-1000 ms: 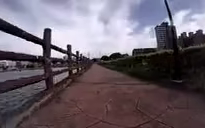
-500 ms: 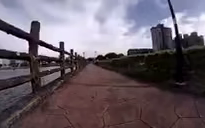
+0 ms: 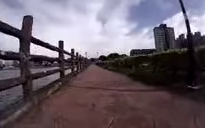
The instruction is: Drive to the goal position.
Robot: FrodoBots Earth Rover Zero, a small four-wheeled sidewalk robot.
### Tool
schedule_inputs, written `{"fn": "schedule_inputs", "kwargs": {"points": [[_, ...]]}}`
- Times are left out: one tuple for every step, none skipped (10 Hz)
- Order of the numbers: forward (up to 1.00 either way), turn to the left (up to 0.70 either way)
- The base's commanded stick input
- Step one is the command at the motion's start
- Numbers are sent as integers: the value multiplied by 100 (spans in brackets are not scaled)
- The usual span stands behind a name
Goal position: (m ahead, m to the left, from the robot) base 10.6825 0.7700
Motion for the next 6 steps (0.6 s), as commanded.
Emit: {"fn": "schedule_inputs", "kwargs": {"points": [[70, 11], [70, 11], [70, 11], [70, 11], [70, 11], [70, 11]]}}
